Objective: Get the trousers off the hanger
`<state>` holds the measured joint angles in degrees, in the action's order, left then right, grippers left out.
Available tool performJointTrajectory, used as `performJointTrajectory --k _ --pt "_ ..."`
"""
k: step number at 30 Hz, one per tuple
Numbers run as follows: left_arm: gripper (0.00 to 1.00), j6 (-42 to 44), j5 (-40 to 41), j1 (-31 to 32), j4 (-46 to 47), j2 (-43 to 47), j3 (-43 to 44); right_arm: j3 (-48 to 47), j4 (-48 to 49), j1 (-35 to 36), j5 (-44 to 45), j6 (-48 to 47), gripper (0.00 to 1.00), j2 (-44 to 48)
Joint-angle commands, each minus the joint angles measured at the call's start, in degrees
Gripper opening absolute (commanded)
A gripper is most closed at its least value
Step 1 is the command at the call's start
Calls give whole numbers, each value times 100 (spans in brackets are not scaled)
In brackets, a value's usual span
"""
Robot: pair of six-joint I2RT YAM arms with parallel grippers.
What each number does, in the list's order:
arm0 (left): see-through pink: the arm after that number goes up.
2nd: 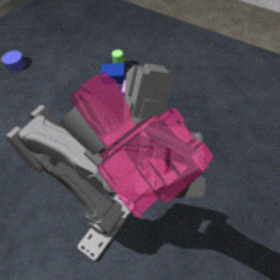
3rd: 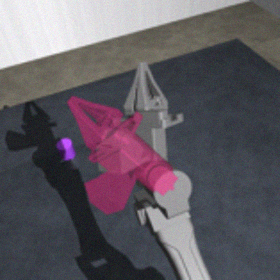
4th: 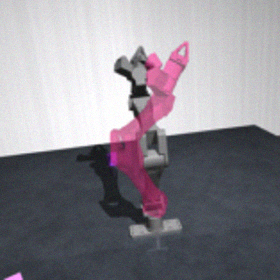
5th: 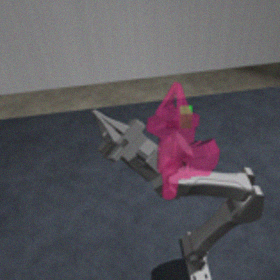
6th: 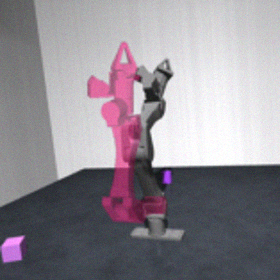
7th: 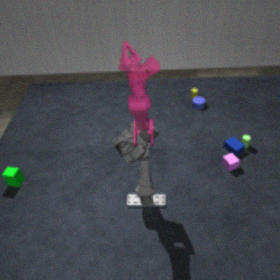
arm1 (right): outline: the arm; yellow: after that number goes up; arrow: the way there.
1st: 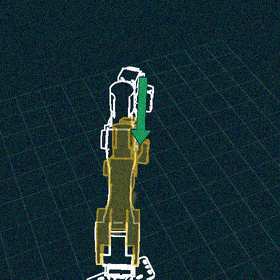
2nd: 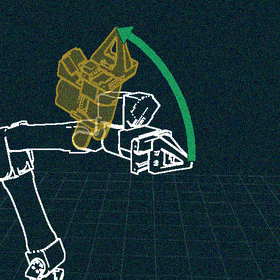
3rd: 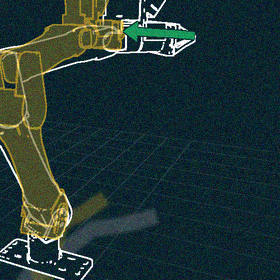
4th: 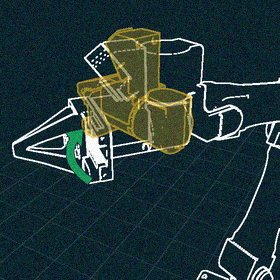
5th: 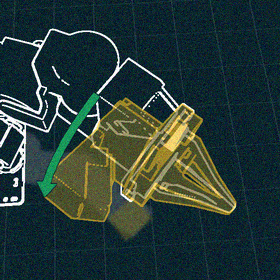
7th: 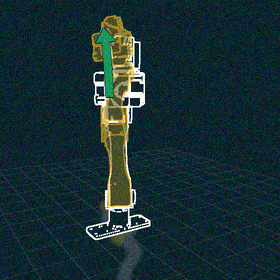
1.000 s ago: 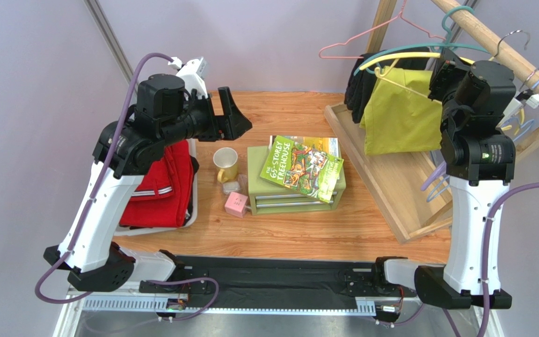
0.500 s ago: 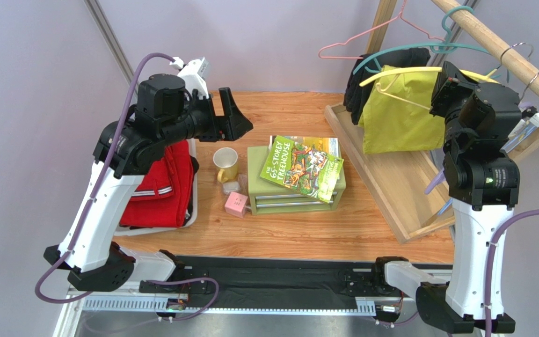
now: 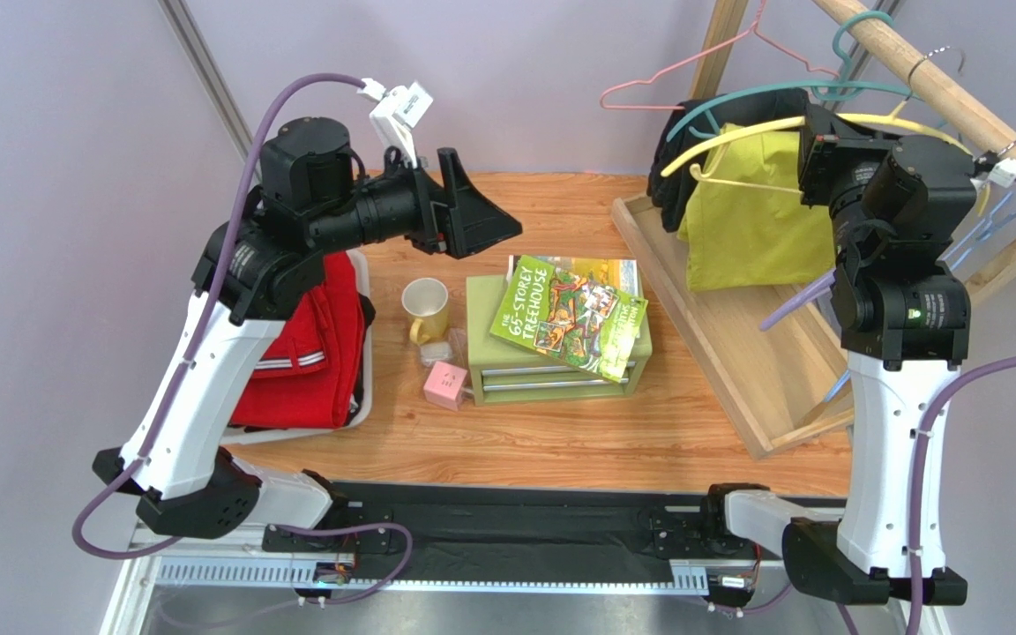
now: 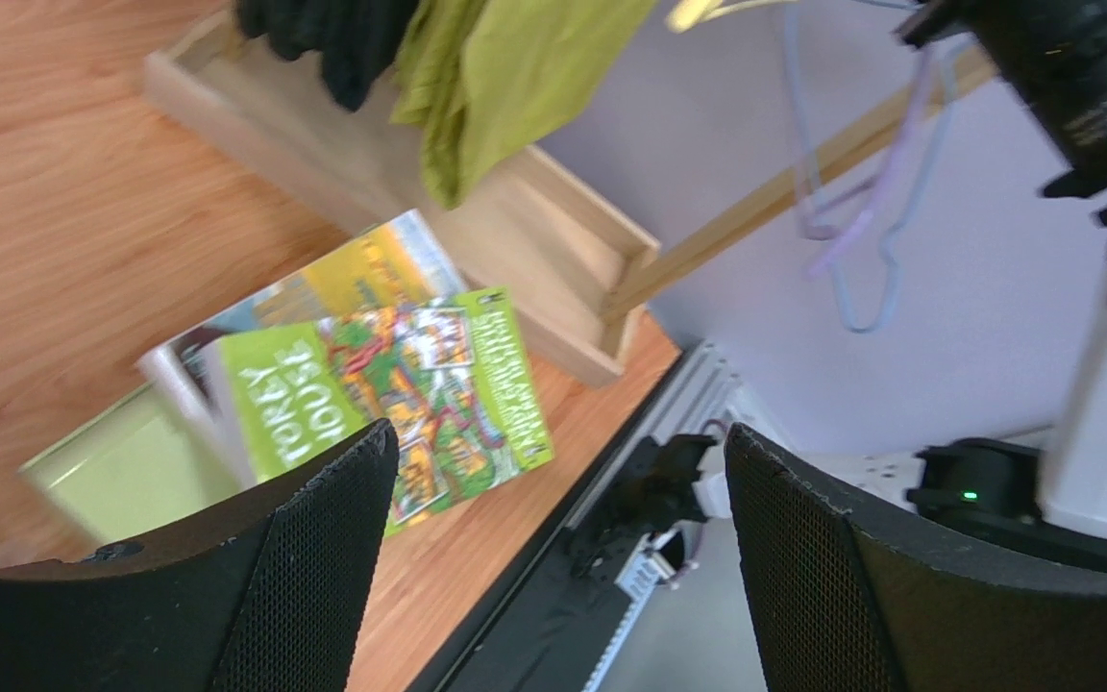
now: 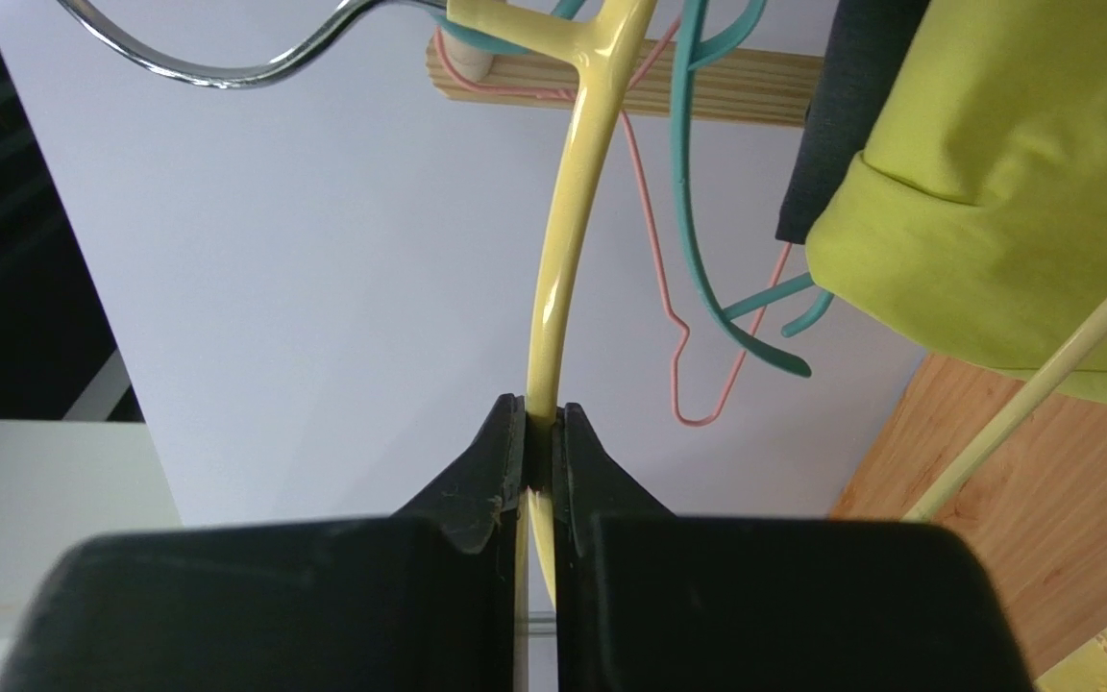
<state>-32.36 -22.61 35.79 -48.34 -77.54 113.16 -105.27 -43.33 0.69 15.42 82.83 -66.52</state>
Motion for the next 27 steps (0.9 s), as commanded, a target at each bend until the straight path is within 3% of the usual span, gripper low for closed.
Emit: performJointTrajectory --k 1,9,18,27 --pt "88 -411 -832 112 966 -121 250 -230 791 -16 -276 -969 0 166" --pt "88 -1044 -657 121 1432 63 92 -275 958 -16 -715 -769 0 113" --pt "86 -1080 -753 121 1441 90 65 209 1028 -16 -1041 -346 0 245" --pt "88 -790 -1043 481 1783 -568 1241 121 967 -16 -1663 -329 0 69"
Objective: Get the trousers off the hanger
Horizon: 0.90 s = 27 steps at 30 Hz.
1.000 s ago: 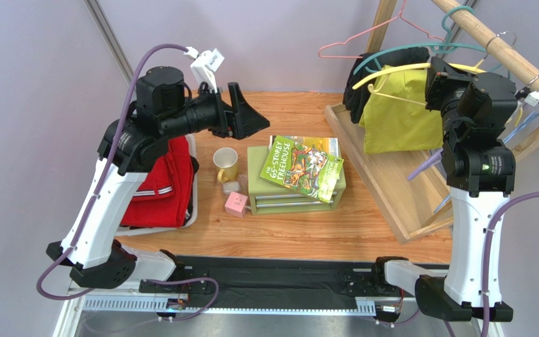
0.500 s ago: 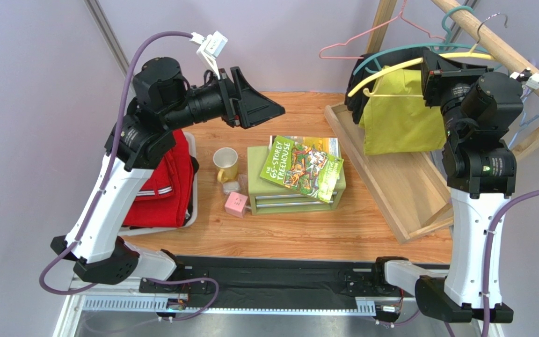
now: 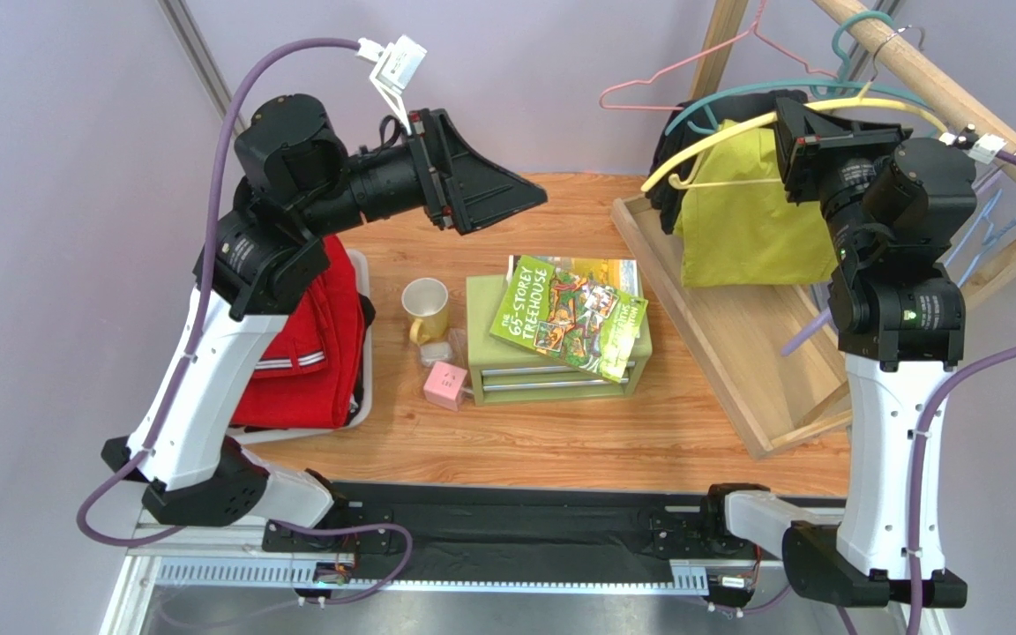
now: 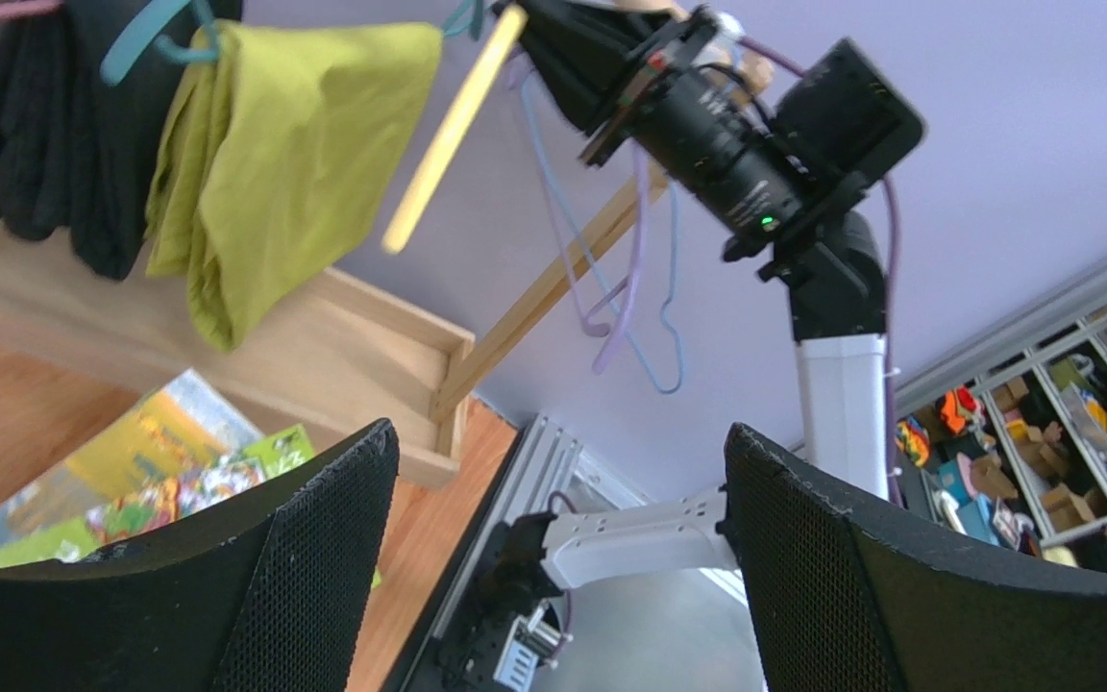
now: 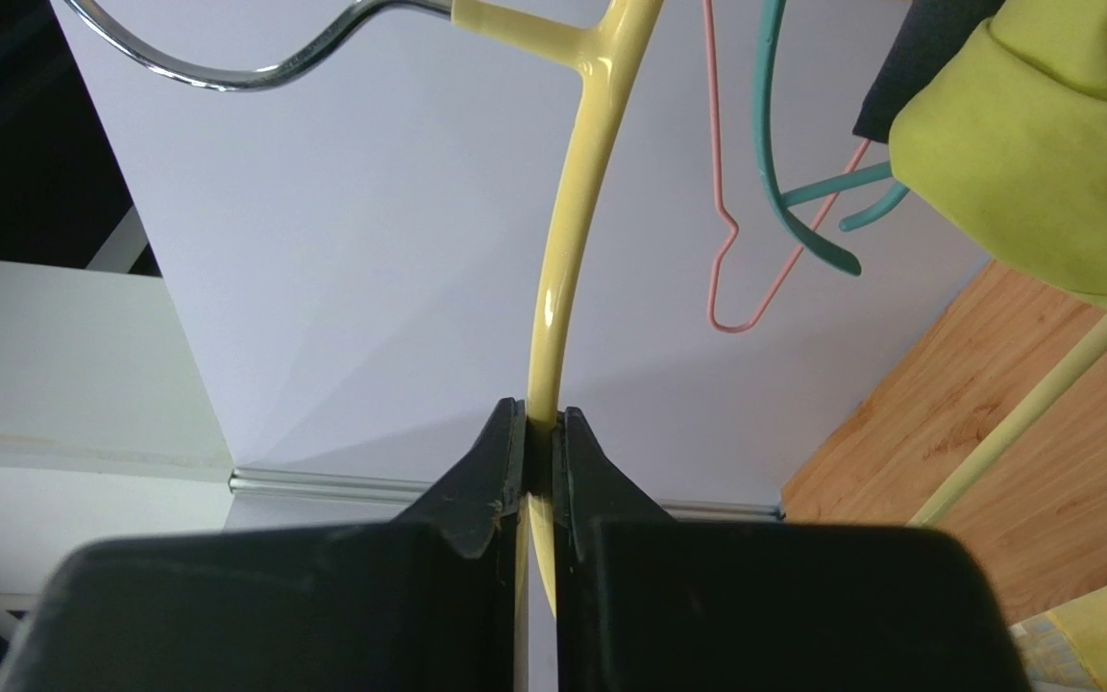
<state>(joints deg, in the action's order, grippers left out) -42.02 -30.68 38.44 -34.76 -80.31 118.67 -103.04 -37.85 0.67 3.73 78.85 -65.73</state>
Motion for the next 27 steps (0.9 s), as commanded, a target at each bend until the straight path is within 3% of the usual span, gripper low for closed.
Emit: performJointTrajectory --k 1,10,13,21,25,27 --pt "89 255 -246 348 479 -379 814 -76 418 -14 -557 113 0 8" --pt "91 1450 -167 1086 436 -1407 1852 -216 -127 -14 -1242 236 0 200" --pt "90 1986 350 1473 103 -1846 2300 -198 -328 -14 -1374 280 0 350" --pt "88 2769 1415 1983 119 -2093 2064 -190 -706 -14 -1761 403 0 737" --pt "76 2822 1608 2133 31 -2217 2020 -189 -733 -5 -1779 500 0 896" --pt "64 2787 1644 2185 40 -2304 2063 -242 -803 -5 -1937 526 0 887"
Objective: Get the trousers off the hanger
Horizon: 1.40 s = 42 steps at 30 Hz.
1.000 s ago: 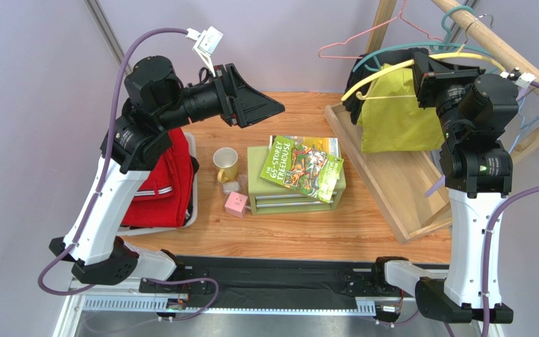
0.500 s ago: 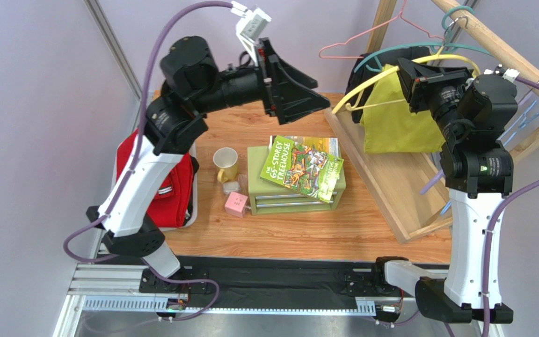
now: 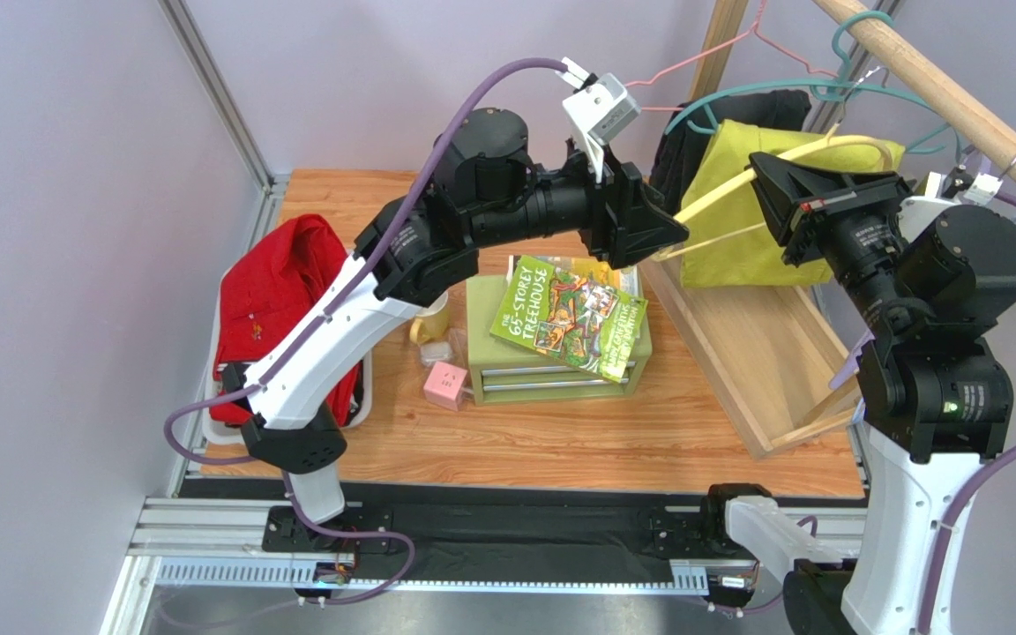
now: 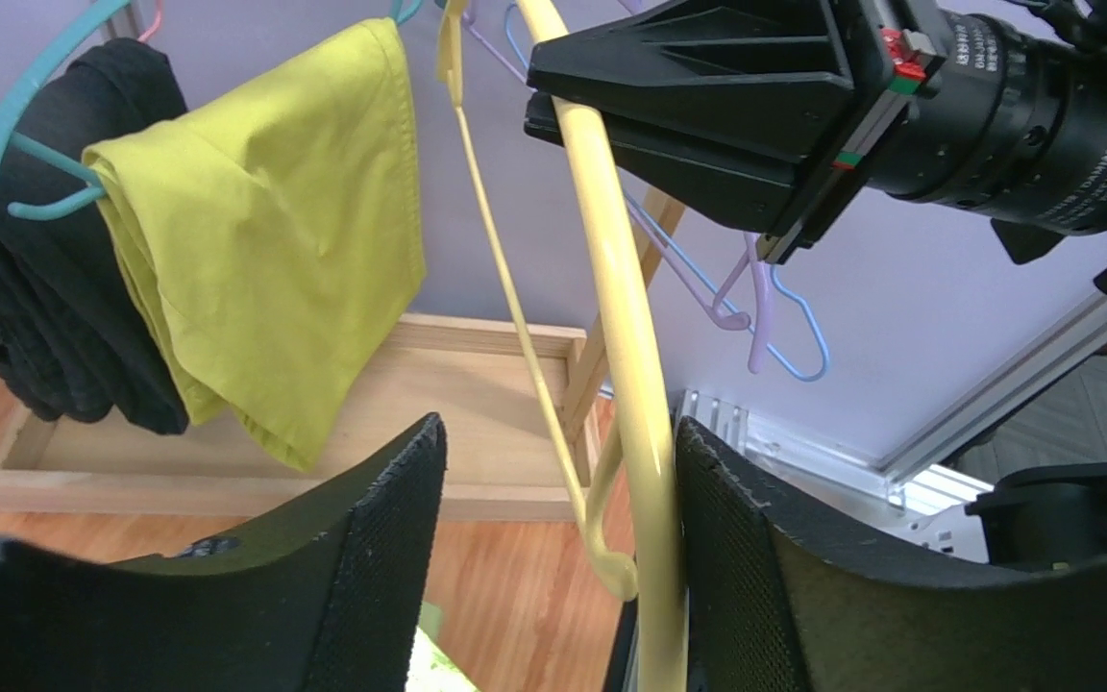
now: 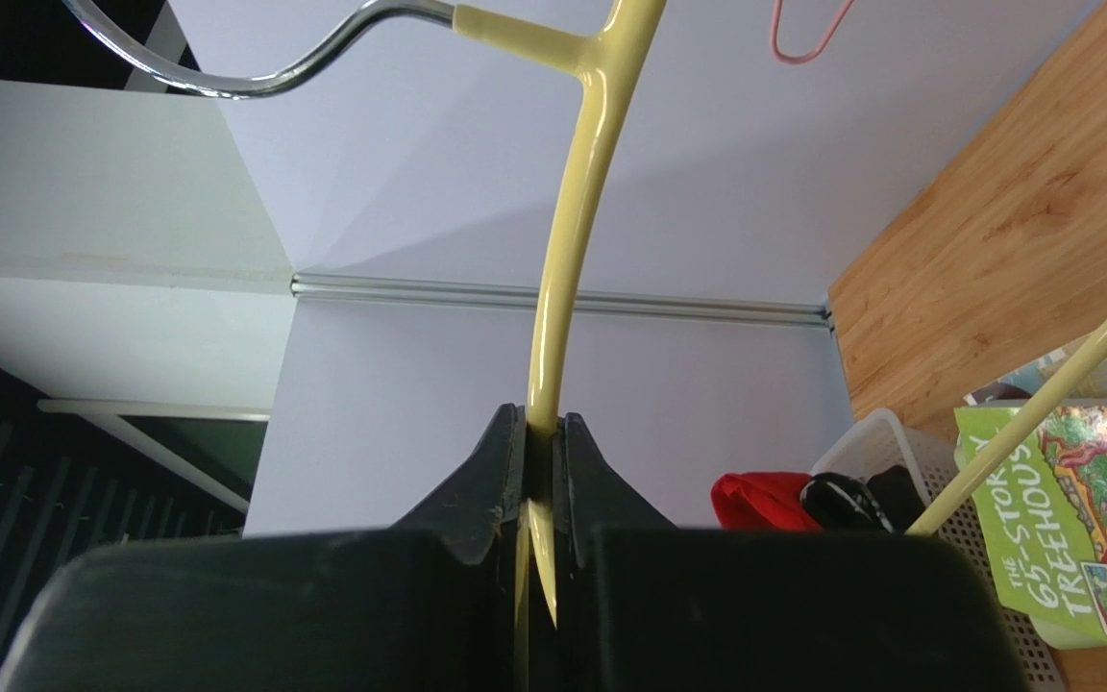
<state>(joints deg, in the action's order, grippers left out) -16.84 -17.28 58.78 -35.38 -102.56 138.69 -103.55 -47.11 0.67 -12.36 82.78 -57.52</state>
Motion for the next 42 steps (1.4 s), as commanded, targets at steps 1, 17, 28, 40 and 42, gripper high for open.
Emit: performJointTrajectory --k 1,17,28,40,42 --pt "59 286 313 177 92 -114 105 -175 97 -14 -363 150 0 83" --pt "0 339 1621 529 276 -378 219 -201 45 -14 -1655 -262 74 459" --pt "0 392 1640 643 1085 -1150 869 -1780 -1344 -5 -554 -3257 98 1462" --pt "0 471 1692 766 2420 -1995 1247 -484 -2117 715 -9 -2882 84 2595" --pt "0 550 1719 810 2649 -2074 1265 -211 -2275 716 -152 -2803 81 2693"
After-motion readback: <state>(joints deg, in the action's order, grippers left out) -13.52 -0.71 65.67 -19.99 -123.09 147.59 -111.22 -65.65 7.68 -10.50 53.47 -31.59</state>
